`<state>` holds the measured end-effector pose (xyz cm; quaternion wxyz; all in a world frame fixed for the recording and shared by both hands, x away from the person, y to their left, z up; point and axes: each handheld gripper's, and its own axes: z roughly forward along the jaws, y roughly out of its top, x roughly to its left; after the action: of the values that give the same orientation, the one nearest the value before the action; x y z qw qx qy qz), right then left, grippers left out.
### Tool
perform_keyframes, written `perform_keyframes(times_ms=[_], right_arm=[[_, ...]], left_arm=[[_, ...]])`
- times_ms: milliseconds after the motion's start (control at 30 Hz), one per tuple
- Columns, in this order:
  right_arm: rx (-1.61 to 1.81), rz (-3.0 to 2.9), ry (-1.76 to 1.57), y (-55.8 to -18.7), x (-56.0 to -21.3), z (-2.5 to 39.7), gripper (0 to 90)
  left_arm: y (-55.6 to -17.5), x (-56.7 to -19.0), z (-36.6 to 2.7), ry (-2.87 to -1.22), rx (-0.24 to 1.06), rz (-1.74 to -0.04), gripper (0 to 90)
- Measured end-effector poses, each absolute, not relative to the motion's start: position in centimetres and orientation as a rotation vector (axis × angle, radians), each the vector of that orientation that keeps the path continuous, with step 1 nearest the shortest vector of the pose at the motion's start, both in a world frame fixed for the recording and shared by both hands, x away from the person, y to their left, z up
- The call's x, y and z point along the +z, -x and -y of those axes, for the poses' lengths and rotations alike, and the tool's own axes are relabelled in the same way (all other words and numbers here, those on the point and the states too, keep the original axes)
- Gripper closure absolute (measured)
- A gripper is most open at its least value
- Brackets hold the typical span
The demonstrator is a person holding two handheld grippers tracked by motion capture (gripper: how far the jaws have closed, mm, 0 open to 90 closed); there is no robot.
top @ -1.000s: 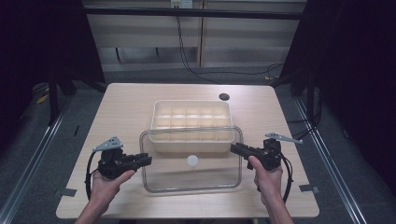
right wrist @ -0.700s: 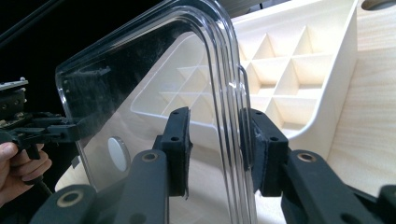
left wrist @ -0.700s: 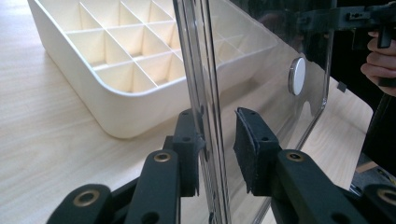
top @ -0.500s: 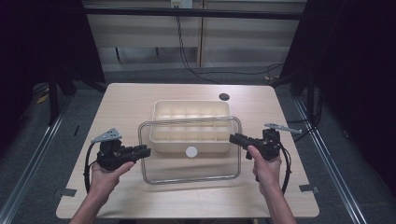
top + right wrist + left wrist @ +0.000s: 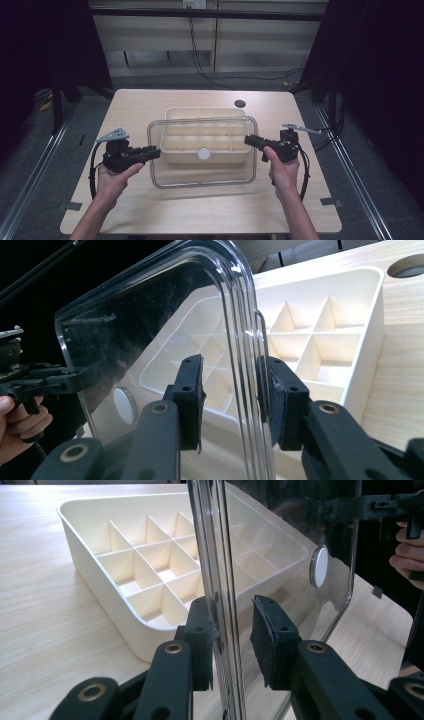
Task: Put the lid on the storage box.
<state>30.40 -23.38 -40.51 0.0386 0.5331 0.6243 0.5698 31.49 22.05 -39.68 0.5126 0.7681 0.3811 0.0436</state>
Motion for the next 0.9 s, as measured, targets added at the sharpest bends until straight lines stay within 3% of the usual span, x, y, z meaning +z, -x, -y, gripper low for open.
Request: perform_keyframes(times_ms=[900], right_arm=[[1.745, -1.896, -1.633, -36.3, -38.5, 23.6, 62.9]], left_arm=[[-37.5, -37.6, -21.5, -1.85, 0.125, -0.943, 70.1]])
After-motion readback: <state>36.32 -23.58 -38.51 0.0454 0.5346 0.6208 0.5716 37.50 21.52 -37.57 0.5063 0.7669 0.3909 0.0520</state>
